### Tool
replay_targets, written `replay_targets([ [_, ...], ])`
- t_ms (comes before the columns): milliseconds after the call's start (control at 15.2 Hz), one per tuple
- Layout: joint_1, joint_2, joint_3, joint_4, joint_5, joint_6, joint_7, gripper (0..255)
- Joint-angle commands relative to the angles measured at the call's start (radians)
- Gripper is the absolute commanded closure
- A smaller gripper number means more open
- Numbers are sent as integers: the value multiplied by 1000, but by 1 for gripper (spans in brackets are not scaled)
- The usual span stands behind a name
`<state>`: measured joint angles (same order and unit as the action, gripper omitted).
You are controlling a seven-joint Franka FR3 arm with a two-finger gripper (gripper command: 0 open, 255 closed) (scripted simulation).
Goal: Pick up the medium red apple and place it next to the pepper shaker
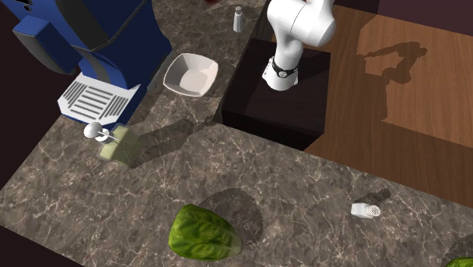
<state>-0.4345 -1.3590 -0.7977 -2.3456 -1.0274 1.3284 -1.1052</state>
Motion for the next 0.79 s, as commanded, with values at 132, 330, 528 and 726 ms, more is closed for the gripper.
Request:
replay_targets([
  [132, -15, -28, -32, -52, -30, 27, 11, 255],
  [330, -27, -47, -58, -88, -54, 45, 16, 255],
  [528, -40, -66, -86, -122, -80, 64, 21, 255],
  [726, -52, -83, -116, -154, -108, 83, 26, 255],
])
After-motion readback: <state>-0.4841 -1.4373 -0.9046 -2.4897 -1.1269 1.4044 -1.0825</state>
